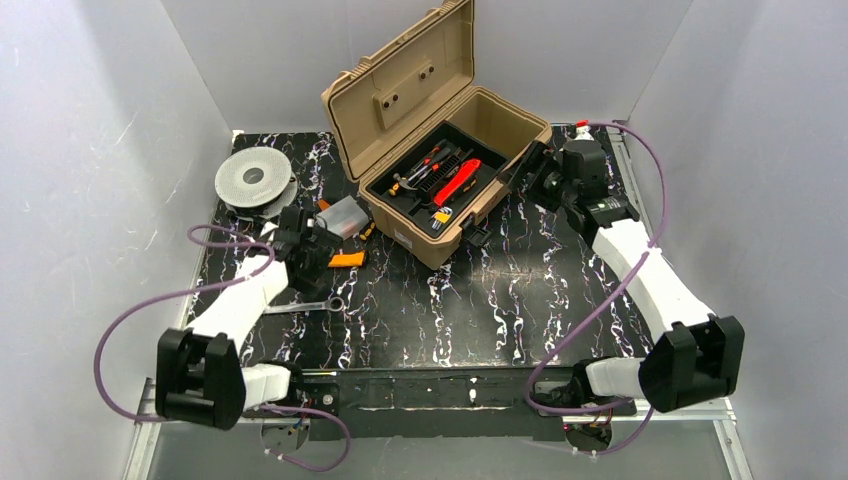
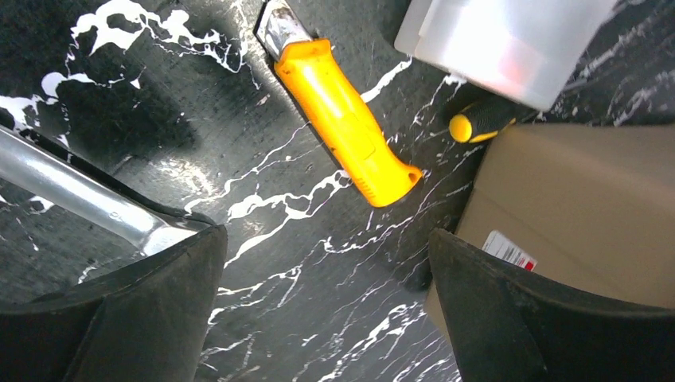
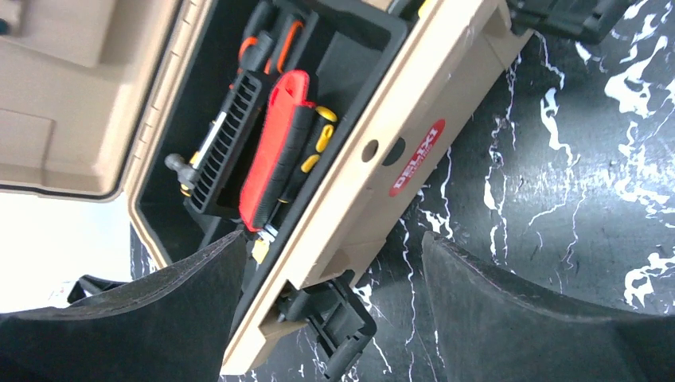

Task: Pack the tool kit

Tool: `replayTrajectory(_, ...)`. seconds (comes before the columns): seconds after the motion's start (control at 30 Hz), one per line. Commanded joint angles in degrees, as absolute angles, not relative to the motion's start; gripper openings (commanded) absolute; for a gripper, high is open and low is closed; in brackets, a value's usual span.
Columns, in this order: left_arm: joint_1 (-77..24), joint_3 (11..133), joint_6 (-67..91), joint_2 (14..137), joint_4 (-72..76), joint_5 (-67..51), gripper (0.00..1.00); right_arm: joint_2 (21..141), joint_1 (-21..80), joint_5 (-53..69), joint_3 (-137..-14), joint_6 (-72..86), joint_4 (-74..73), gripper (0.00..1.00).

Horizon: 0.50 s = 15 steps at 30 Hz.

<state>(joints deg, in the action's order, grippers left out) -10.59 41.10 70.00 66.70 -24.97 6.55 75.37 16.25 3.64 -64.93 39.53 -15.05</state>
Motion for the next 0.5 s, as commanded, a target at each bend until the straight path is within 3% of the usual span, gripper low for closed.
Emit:
replayTrajectory(0.0, -10.03, 53.04, 77.92, 74.20, -39.16, 9.87, 0.98, 71.24, 16.26, 0.33, -65.24, 39.62, -11.43, 0.88)
replayTrajectory(0.17, -10.02, 62.27, 82.28, 83.26, -51.57, 11.91, 0.94, 69.66, 16.20, 0.35, -64.63, 39.60, -10.84, 0.88)
replayTrajectory(0.33, -10.01, 66.63, 82.94, 89.94, -53.11, 9.80, 0.90, 68.73, 16.24, -1.15, -64.01, 39.71, -10.17, 0.88)
replayTrajectory(0.47, -10.02, 67.74, 84.66, 94.12, -52.29, 8.98, 0.80, 68.07, 16.23, -1.22, -63.62, 39.65, -9.86, 0.88)
